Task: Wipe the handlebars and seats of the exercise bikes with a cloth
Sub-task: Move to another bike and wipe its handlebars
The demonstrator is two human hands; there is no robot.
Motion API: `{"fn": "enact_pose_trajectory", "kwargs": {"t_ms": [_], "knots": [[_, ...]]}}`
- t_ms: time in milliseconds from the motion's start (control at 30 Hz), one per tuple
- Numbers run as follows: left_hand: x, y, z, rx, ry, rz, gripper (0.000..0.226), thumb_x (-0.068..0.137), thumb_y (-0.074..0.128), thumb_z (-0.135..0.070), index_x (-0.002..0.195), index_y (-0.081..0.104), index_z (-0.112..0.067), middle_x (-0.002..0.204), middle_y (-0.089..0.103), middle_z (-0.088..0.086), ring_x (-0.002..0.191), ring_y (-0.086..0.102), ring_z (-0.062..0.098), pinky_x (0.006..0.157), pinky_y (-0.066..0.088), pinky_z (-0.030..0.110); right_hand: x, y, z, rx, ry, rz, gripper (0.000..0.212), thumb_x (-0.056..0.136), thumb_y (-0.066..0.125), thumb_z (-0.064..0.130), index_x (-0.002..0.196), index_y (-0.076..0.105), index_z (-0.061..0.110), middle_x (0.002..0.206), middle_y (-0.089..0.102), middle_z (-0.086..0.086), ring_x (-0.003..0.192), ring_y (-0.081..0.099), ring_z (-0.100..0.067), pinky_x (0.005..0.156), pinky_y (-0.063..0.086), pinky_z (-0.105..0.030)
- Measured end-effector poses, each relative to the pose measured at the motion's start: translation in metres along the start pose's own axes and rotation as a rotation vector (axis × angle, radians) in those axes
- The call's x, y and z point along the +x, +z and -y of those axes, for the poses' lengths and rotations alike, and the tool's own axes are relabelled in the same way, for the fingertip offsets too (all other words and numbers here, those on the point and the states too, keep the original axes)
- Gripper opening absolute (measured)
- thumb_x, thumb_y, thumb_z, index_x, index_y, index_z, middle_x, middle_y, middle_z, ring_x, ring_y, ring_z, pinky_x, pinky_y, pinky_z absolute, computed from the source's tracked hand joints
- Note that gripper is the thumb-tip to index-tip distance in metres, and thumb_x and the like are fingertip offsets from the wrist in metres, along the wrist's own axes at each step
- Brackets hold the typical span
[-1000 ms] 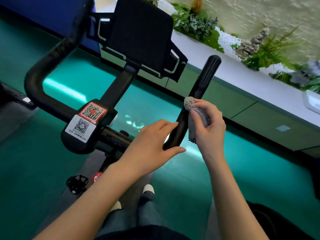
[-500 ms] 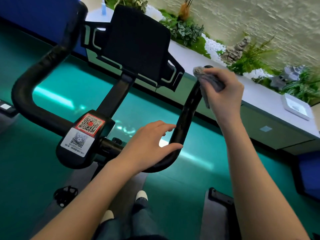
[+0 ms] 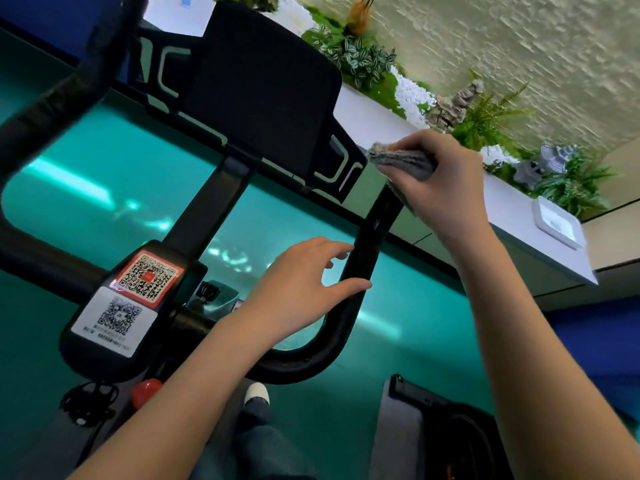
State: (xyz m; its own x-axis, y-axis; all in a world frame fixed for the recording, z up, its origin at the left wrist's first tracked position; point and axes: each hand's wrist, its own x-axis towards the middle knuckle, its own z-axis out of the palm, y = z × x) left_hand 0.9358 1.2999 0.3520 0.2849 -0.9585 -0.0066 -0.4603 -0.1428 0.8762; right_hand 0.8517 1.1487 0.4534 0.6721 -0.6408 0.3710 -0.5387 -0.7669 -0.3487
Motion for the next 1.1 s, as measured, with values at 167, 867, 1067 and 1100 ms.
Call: {"fn": "enact_pose_trajectory", "kwargs": {"t_ms": [167,867,1067,1100], "knots": [[0.008,-0.004,0.003,-0.021,-0.030,-0.001,0.056,0.076,0.059,-0.061,0.124,0.054,-0.033,0.114,0.057,-0.020,0.098,0.054,-0.001,0.082,0.042,0.021,0.009,0.013,-0.002,-0.270,-0.080,0.159,0.016,0.085,0.070,0.018,0.095,0.071,0.006,0.084,0.068,-0.008,0.094,0.050,-0.027,0.069,0.029,-0.027],[-0.002,-0.011,0.013,-0.037,-0.072,0.073,0.056,0.073,0.061,-0.064,0.119,0.056,-0.032,0.114,0.057,-0.019,0.098,0.054,-0.001,0.083,0.041,0.021,-0.035,0.028,0.022,-0.241,-0.039,0.398,0.018,0.081,0.074,0.020,0.097,0.074,0.012,0.076,0.063,0.002,0.084,0.054,-0.017,0.067,0.031,-0.018],[-0.011,0.004,0.007,-0.023,-0.088,0.110,0.063,0.073,0.062,-0.062,0.126,0.052,-0.031,0.116,0.058,-0.015,0.097,0.055,0.003,0.086,0.044,0.027,-0.032,0.020,0.022,-0.135,0.007,0.302,0.017,0.079,0.076,0.021,0.092,0.074,0.010,0.072,0.055,0.007,0.073,0.052,-0.011,0.063,0.031,-0.014],[-0.013,0.006,0.005,-0.029,-0.093,0.104,0.063,0.074,0.062,-0.061,0.128,0.050,-0.031,0.115,0.058,-0.015,0.096,0.054,0.003,0.085,0.044,0.026,-0.033,0.023,0.022,-0.172,-0.008,0.310,0.016,0.081,0.074,0.019,0.094,0.073,0.010,0.076,0.058,0.004,0.081,0.053,-0.016,0.066,0.031,-0.017]]}}
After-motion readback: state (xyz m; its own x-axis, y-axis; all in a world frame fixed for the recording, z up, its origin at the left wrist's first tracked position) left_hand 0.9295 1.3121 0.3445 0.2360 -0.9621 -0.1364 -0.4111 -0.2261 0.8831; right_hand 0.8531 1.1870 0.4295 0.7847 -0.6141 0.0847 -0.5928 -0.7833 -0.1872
